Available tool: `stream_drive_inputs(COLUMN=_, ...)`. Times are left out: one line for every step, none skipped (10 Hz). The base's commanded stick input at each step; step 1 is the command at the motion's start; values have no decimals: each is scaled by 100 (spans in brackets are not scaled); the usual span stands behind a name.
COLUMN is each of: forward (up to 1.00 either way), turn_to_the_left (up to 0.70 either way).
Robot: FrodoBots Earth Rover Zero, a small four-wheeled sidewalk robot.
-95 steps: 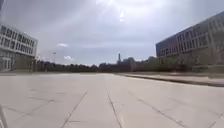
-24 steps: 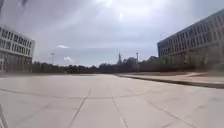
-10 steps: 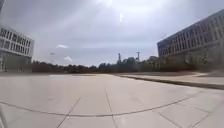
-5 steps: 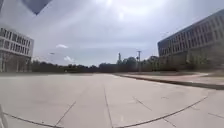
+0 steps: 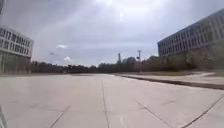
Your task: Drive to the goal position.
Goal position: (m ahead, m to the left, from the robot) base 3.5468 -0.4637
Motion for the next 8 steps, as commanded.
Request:
stream_drive_inputs(forward=70, turn_to_the_left=0)
stream_drive_inputs(forward=70, turn_to_the_left=0)
stream_drive_inputs(forward=70, turn_to_the_left=0)
stream_drive_inputs(forward=70, turn_to_the_left=0)
stream_drive_inputs(forward=70, turn_to_the_left=0)
stream_drive_inputs(forward=70, turn_to_the_left=0)
stream_drive_inputs(forward=70, turn_to_the_left=0)
stream_drive_inputs(forward=70, turn_to_the_left=0)
